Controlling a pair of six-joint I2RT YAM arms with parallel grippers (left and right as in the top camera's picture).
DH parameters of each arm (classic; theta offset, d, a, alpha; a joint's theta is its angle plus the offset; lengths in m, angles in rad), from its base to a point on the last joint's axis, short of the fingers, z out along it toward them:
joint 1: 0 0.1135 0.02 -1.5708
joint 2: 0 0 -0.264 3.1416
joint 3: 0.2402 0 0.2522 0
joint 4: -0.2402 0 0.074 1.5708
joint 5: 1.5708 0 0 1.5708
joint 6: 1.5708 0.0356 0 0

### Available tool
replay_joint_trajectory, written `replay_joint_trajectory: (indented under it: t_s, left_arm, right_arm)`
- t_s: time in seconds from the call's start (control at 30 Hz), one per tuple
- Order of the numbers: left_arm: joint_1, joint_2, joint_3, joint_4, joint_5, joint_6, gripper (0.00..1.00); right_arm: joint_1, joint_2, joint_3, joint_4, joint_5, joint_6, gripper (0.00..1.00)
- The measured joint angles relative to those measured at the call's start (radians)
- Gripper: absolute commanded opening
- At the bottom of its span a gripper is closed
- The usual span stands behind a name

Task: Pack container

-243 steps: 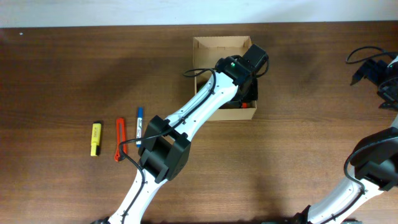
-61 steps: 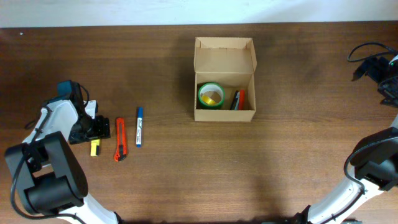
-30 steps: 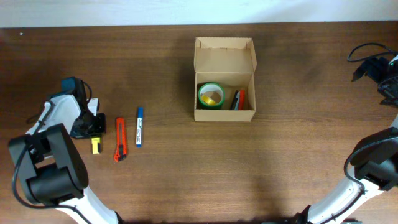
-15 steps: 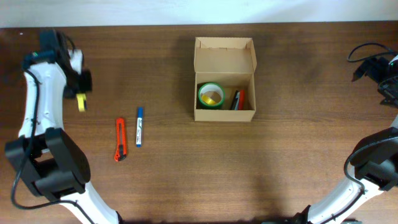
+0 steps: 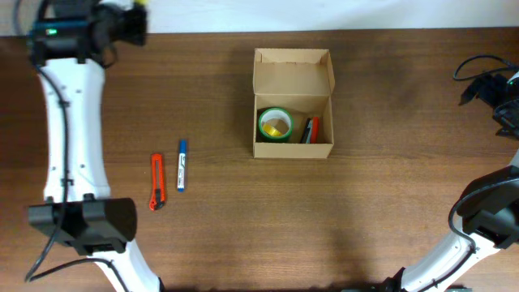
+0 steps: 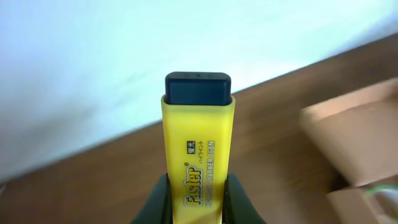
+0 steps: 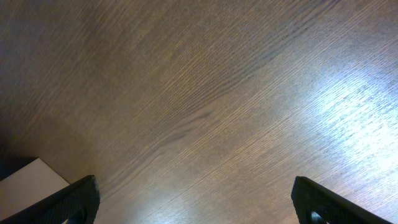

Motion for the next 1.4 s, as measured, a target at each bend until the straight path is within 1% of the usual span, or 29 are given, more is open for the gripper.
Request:
replay_joint_trajectory:
  t_s: [0.2,0.37,0.5,0.6,0.73,0.87,1.0,1.2,1.3,1.4]
  left_arm:
    - [-0.149,0.024,0.0,0.068,0.101,0.036,0.01]
    - [-0.261,0.098,0.0,0.115,0.21,0.047,0.02]
    - [-0.339,0.164,0.0,0.119,0.249,0.047,0.02]
    - [-0.4,0.203,0.0,0.119,0.246,0.027,0.01]
    - [-0.474,0.215,0.0,0.116,0.175,-0.071,0.02]
    - [-0.527,0.215,0.0,0.081,0.082,-0.213,0.02]
    - [-0.546,0.215,0.0,0.052,-0.008,-0.383,0.02]
    - [-0.548,0.215,0.0,-0.016,-0.093,-0.623,0.02]
    - [-0.562,0.223,0.001,-0.061,-0.137,-0.71,0.02]
    - [-0.592,0.249,0.001,-0.095,-0.174,-0.768,0.01]
  right_arm:
    - [0.0,0.0,0.0,-0.003,0.0,0.0,0.99]
    - [0.0,0.0,0.0,-0.004,0.0,0.0,0.99]
    - [0.0,0.0,0.0,-0.005,0.0,0.0,0.99]
    - [0.0,0.0,0.0,-0.013,0.0,0.0,0.99]
    - [0.0,0.0,0.0,-0.016,0.0,0.0,0.99]
    - [0.0,0.0,0.0,-0.015,0.0,0.0,0.99]
    - [0.0,0.0,0.0,-0.015,0.0,0.0,0.99]
    - [0.0,0.0,0.0,-0.016,0.0,0.0,0.99]
    - [0.0,0.0,0.0,-0.016,0.0,0.0,0.99]
    - [0.0,0.0,0.0,-0.016,0.0,0.0,0.99]
